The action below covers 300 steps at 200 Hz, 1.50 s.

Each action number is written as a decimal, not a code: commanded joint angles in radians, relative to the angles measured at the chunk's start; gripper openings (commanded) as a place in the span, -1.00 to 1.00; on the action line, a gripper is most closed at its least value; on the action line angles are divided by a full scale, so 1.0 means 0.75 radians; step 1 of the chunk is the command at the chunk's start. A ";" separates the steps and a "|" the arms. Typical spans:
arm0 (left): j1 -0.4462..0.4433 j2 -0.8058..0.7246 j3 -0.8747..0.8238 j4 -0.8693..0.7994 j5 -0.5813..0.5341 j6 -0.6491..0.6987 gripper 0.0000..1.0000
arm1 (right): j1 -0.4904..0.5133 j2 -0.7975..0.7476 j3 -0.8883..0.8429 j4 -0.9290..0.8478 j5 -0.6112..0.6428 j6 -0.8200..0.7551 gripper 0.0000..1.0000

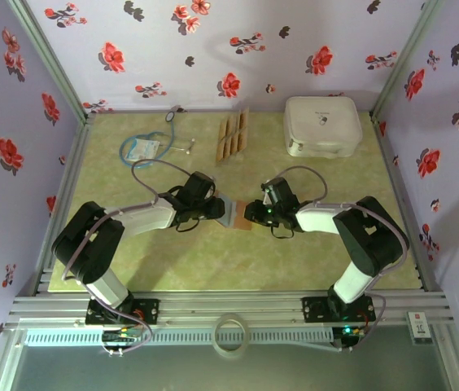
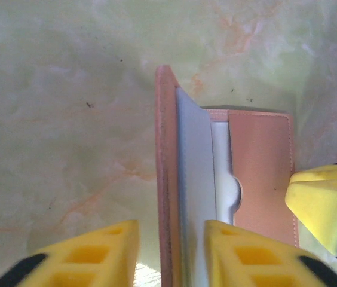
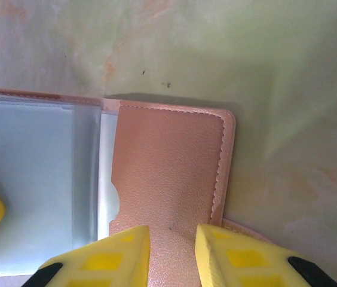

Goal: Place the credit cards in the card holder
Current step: Open the card holder at the center of the table.

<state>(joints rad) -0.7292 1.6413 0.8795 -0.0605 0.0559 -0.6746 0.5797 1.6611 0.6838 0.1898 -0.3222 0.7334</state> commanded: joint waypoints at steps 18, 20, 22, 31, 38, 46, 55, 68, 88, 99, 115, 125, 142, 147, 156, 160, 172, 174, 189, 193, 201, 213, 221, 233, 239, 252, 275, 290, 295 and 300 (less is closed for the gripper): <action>0.018 -0.040 0.026 -0.007 -0.009 0.018 0.09 | -0.005 0.058 -0.048 -0.059 0.077 0.004 -0.44; 0.021 -0.043 0.028 -0.007 -0.008 0.017 0.11 | -0.006 0.058 -0.048 -0.060 0.079 0.002 -0.44; 0.025 -0.045 0.028 -0.007 -0.006 0.016 0.14 | -0.006 0.059 -0.048 -0.061 0.078 0.002 -0.44; 0.042 -0.050 0.032 -0.002 0.009 0.009 0.21 | -0.007 0.059 -0.049 -0.063 0.080 0.000 -0.45; 0.059 -0.053 0.029 0.010 0.023 0.001 0.23 | -0.008 0.060 -0.049 -0.065 0.081 0.000 -0.45; 0.078 -0.055 0.024 0.028 0.050 -0.011 0.24 | -0.008 0.062 -0.050 -0.065 0.082 0.000 -0.45; 0.100 -0.056 0.011 0.056 0.080 -0.030 0.25 | -0.007 0.063 -0.050 -0.065 0.083 -0.002 -0.45; 0.133 -0.061 -0.017 0.117 0.130 -0.068 0.24 | -0.007 0.065 -0.054 -0.065 0.086 -0.003 -0.45; 0.179 -0.063 -0.059 0.208 0.198 -0.125 0.14 | -0.008 0.064 -0.060 -0.063 0.090 -0.006 -0.46; 0.195 -0.059 -0.073 0.244 0.224 -0.143 0.06 | -0.008 0.064 -0.062 -0.061 0.090 -0.006 -0.46; 0.203 -0.051 -0.074 0.252 0.238 -0.147 -0.02 | -0.008 0.066 -0.065 -0.057 0.090 -0.006 -0.46; 0.203 -0.045 -0.074 0.252 0.244 -0.146 -0.07 | -0.008 0.068 -0.067 -0.055 0.091 -0.005 -0.46; 0.202 -0.043 -0.074 0.252 0.249 -0.147 -0.15 | -0.008 0.070 -0.067 -0.053 0.091 -0.006 -0.47; 0.203 -0.043 -0.075 0.252 0.249 -0.147 -0.18 | -0.008 0.071 -0.066 -0.052 0.090 -0.006 -0.47; 0.203 -0.045 -0.079 0.254 0.249 -0.147 -0.22 | -0.008 0.073 -0.067 -0.051 0.091 -0.006 -0.47; 0.203 -0.047 -0.082 0.256 0.249 -0.146 -0.24 | -0.008 0.073 -0.066 -0.049 0.090 -0.006 -0.47; 0.203 -0.048 -0.085 0.258 0.249 -0.148 -0.30 | -0.008 0.074 -0.066 -0.049 0.089 -0.006 -0.47; 0.203 -0.050 -0.087 0.258 0.249 -0.148 -0.32 | -0.008 0.075 -0.066 -0.050 0.088 -0.006 -0.47; 0.203 -0.053 -0.093 0.259 0.249 -0.150 -0.40 | -0.008 0.079 -0.065 -0.046 0.089 -0.006 -0.47; 0.203 -0.053 -0.093 0.259 0.248 -0.150 -0.42 | -0.008 0.078 -0.066 -0.047 0.090 -0.006 -0.48; 0.203 -0.053 -0.092 0.259 0.249 -0.150 -0.45 | -0.008 0.080 -0.065 -0.044 0.088 -0.007 -0.48; 0.203 -0.052 -0.092 0.259 0.249 -0.151 -0.47 | -0.008 0.084 -0.068 -0.043 0.088 -0.008 -0.48; 0.203 -0.049 -0.092 0.258 0.249 -0.150 -0.48 | -0.008 0.087 -0.067 -0.040 0.087 -0.008 -0.49; 0.203 -0.047 -0.090 0.255 0.249 -0.148 -0.51 | -0.008 0.090 -0.069 -0.038 0.086 -0.008 -0.49; 0.203 -0.045 -0.087 0.253 0.248 -0.147 -0.54 | -0.009 0.089 -0.072 -0.038 0.086 -0.008 -0.49; 0.203 -0.045 -0.087 0.248 0.249 -0.144 -0.60 | -0.008 0.089 -0.073 -0.036 0.086 -0.007 -0.49; 0.203 -0.045 -0.083 0.248 0.256 -0.140 -0.67 | -0.008 0.089 -0.075 -0.035 0.084 -0.010 -0.49; 0.203 -0.047 -0.079 0.248 0.267 -0.138 -0.77 | -0.008 0.094 -0.070 -0.034 0.078 -0.010 -0.49; 0.203 -0.048 -0.077 0.249 0.272 -0.139 -0.80 | -0.008 0.097 -0.069 -0.034 0.076 -0.012 -0.49; 0.203 -0.050 -0.075 0.250 0.274 -0.138 -0.83 | -0.008 0.100 -0.066 -0.034 0.074 -0.012 -0.49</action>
<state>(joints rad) -0.5793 1.6165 0.8211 0.1131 0.2367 -0.7868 0.5758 1.6646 0.6659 0.2207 -0.3183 0.7330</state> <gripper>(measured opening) 0.117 0.253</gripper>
